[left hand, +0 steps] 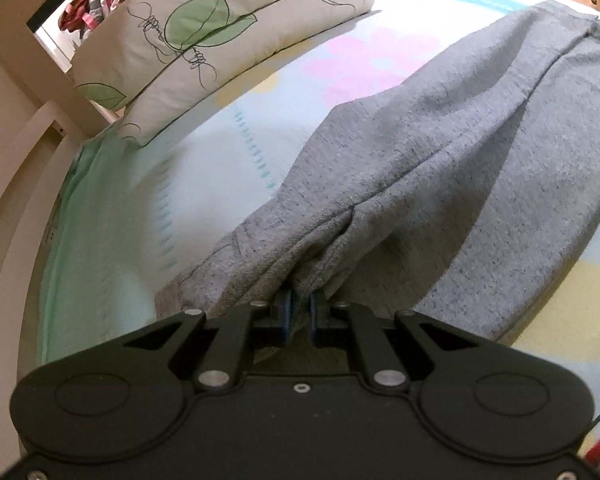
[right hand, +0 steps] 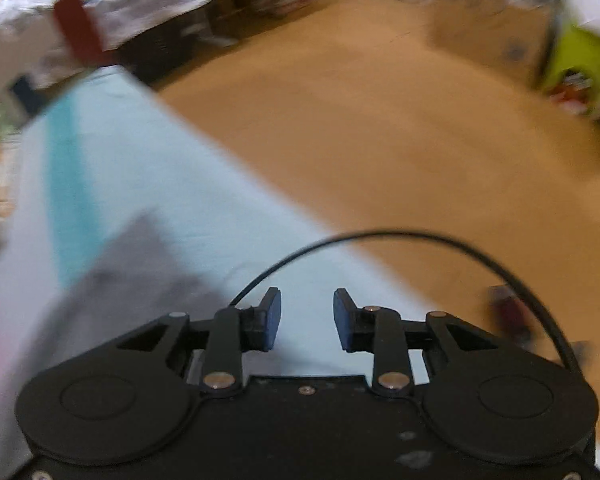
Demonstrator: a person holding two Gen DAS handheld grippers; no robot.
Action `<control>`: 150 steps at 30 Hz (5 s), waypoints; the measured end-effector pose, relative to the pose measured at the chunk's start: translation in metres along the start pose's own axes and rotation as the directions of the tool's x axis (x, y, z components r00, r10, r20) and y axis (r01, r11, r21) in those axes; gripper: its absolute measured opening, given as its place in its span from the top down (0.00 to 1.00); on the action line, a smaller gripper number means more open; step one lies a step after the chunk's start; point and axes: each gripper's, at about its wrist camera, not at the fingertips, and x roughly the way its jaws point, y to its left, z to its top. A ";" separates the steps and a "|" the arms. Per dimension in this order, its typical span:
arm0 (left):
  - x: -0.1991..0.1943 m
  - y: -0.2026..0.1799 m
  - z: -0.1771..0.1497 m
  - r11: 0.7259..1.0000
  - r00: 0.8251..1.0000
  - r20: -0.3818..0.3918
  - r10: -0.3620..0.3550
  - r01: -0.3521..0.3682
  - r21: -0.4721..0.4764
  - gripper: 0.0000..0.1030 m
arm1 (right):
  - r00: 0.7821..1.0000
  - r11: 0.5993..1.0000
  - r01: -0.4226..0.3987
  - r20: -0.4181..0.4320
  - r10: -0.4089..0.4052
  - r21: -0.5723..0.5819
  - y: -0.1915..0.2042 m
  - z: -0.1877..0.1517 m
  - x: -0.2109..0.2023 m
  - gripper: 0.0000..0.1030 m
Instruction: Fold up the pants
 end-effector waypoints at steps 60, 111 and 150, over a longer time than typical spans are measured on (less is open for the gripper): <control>-0.017 0.003 -0.036 0.992 0.996 -0.066 0.054 -0.061 -0.112 0.91 | 0.877 0.876 -0.475 -0.132 0.463 -0.082 0.018 -0.006 0.058 0.91; -0.008 0.057 -0.058 0.671 0.924 -0.228 -0.307 0.040 -0.740 0.77 | 0.960 0.930 -0.268 -0.147 0.237 -0.251 0.033 -0.039 0.078 0.91; 0.038 -0.023 0.005 0.932 0.927 -0.159 -0.340 0.310 -0.188 0.46 | 0.419 0.255 -0.908 -0.732 0.538 -0.333 0.443 -0.236 -0.034 0.70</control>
